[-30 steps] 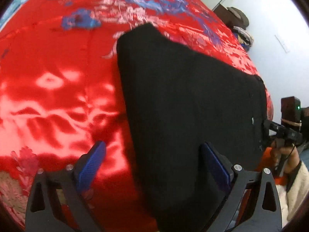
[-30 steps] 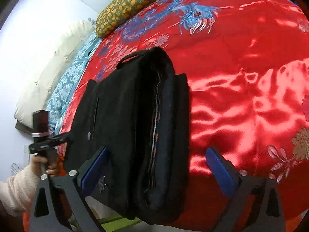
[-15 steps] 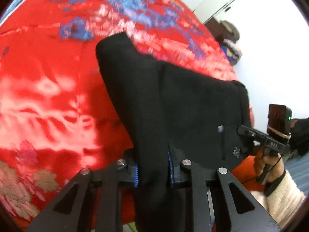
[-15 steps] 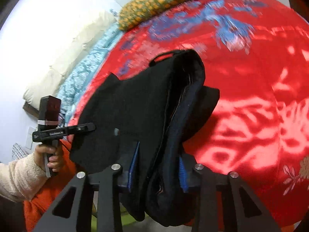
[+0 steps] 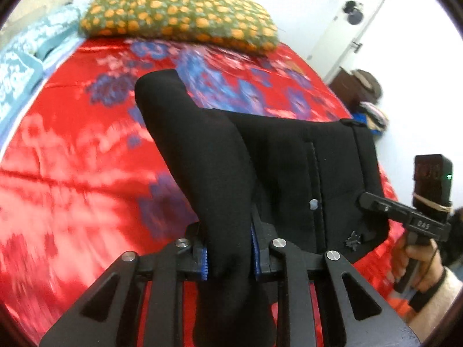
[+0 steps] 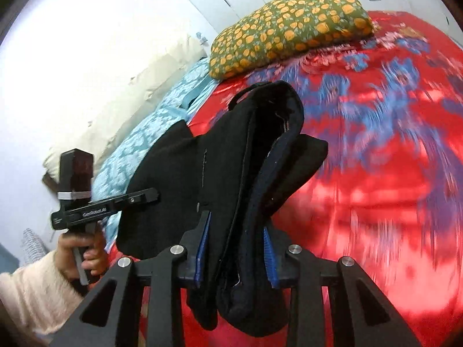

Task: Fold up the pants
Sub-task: 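Release the folded pants with both tools and lift them away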

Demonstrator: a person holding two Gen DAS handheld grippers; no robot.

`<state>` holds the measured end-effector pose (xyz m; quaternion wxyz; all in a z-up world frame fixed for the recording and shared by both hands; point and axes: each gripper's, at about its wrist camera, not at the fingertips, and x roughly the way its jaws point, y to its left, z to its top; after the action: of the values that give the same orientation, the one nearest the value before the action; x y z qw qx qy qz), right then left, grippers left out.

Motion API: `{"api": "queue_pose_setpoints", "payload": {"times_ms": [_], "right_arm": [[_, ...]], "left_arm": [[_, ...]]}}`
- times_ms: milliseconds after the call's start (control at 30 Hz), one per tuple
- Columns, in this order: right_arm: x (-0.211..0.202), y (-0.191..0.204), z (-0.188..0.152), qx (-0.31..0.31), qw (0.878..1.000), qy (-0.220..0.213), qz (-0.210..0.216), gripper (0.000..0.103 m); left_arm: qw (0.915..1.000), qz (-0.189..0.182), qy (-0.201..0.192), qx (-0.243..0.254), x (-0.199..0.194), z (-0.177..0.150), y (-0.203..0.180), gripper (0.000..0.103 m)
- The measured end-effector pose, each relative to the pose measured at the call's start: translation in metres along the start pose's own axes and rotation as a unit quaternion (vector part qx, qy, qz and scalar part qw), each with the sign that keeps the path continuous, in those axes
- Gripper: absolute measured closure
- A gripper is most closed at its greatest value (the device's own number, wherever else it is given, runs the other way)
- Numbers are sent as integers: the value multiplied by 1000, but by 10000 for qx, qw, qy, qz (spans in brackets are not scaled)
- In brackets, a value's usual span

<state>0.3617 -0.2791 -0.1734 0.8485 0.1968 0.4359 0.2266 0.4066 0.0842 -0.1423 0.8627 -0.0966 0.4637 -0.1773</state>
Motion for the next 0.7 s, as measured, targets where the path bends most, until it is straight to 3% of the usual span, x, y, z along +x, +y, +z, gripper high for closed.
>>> {"api": "queue_pose_setpoints", "payload": {"times_ms": [33,100,133,167,233,267,333,500,600,700], "right_arm": [[13,-5,11,23,10000,0,-39,70],[39,-22,24,177,9995,106,-240,65],[51,-31,26,228,9983,228,-483,56],[64,-44,23,274,9941,403,-971,39],[65,-63,12,468,9879,444,-1411,30],[54,-73,1,637,9862,245,-1511,22],[31,-80,-15,848,9821,-99,-1679,0],[-22,-49,-53,683,9662,-639,-2401,0],[-33,-2,-76,273,9612,-555,-2689,0],[-46,41,-95,2,9564,-576,-2862,0]], "left_arm": [[9999,144,-8,7,11,4,5,78],[9969,773,110,-24,42,6,20,63],[9936,1111,186,-69,51,2,27,52],[9885,1472,294,-167,61,-7,37,48],[9869,1553,285,-328,59,-20,46,41],[9875,1521,218,-357,51,-31,48,32],[9867,1606,51,-260,32,-45,43,18],[9779,2050,-364,176,-14,-83,0,7],[9715,2321,-471,142,-37,-97,-29,6],[9747,2194,-416,55,-56,-98,-44,6]]}}
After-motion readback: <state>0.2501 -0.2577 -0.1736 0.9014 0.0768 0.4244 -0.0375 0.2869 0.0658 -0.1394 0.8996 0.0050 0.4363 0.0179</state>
